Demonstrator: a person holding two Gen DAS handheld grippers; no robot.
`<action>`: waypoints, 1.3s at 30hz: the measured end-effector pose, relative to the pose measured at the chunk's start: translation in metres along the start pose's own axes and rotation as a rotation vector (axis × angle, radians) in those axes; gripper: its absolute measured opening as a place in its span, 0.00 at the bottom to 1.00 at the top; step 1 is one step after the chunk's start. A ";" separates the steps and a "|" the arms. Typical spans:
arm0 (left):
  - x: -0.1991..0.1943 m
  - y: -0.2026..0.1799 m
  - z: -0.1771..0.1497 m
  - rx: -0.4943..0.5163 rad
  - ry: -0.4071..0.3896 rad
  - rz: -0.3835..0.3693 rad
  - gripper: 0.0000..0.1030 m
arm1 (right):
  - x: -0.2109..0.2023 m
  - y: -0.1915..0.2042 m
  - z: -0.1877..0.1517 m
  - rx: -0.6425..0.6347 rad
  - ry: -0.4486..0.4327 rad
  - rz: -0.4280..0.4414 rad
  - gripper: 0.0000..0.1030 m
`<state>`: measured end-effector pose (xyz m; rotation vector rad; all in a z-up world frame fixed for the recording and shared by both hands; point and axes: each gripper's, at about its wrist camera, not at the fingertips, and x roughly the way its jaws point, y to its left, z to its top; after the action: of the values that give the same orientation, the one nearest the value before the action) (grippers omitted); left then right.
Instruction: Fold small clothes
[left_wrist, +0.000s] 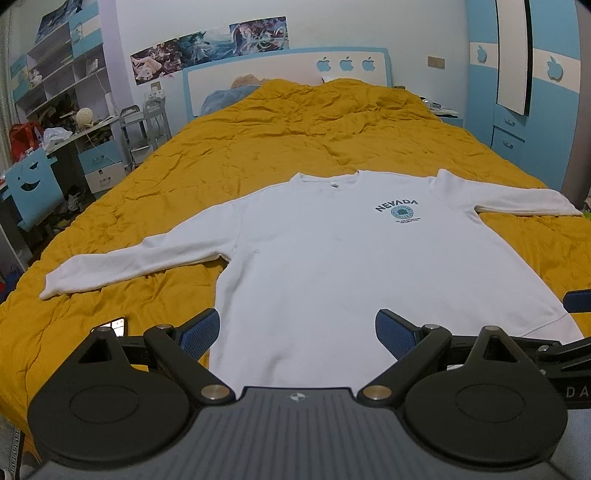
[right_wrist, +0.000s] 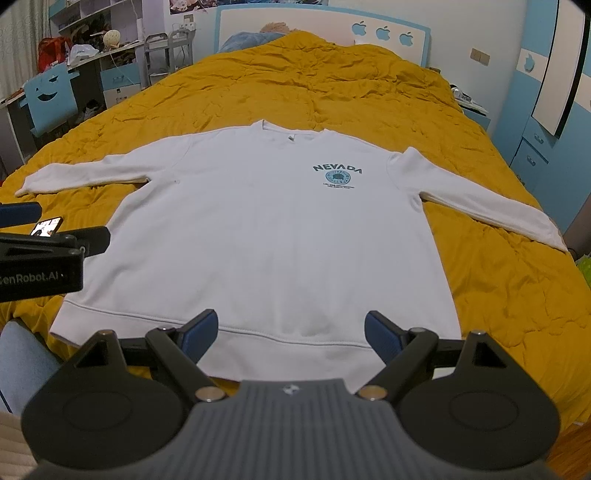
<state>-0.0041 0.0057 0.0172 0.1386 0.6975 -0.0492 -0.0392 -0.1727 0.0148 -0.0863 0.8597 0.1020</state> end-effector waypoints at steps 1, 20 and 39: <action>-0.001 0.001 -0.001 -0.002 -0.002 0.000 1.00 | 0.000 0.000 0.000 -0.001 0.000 0.000 0.80; 0.003 0.002 -0.004 -0.011 0.007 -0.005 1.00 | 0.003 0.002 0.000 -0.007 0.012 -0.001 0.80; 0.004 0.003 -0.006 -0.012 0.008 -0.005 1.00 | 0.005 0.004 -0.001 -0.006 0.016 0.000 0.80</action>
<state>-0.0048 0.0094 0.0101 0.1258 0.7061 -0.0489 -0.0371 -0.1690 0.0102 -0.0922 0.8754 0.1042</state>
